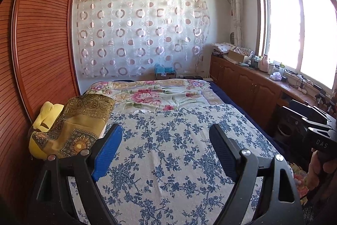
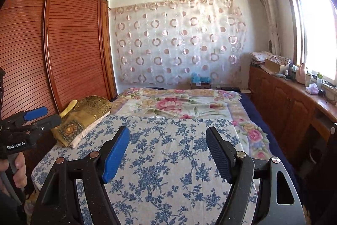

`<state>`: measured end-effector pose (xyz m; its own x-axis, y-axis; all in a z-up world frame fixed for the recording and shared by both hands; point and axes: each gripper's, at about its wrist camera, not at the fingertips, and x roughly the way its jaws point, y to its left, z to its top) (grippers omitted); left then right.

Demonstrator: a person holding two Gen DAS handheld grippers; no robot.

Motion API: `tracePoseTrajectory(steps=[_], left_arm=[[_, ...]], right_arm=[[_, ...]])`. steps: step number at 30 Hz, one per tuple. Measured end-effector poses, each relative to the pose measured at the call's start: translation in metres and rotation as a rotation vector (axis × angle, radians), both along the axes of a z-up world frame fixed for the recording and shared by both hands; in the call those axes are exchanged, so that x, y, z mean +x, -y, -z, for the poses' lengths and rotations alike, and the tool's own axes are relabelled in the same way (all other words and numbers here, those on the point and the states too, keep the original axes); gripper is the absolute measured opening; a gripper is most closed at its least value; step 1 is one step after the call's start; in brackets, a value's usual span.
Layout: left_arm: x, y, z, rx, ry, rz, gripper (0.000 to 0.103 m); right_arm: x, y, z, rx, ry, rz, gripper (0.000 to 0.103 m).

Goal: Fold small clothes

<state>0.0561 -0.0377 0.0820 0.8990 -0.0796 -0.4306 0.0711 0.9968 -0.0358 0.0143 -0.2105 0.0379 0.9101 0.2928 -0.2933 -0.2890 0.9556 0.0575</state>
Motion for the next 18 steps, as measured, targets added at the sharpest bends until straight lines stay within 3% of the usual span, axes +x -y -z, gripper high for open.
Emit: tracePoseTrajectory(steps=[18], left_arm=[[-0.003,0.001,-0.002,0.004,0.01,-0.002,0.085]], right_arm=[[0.001,0.011,-0.002,-0.005,0.012,-0.009,0.077]])
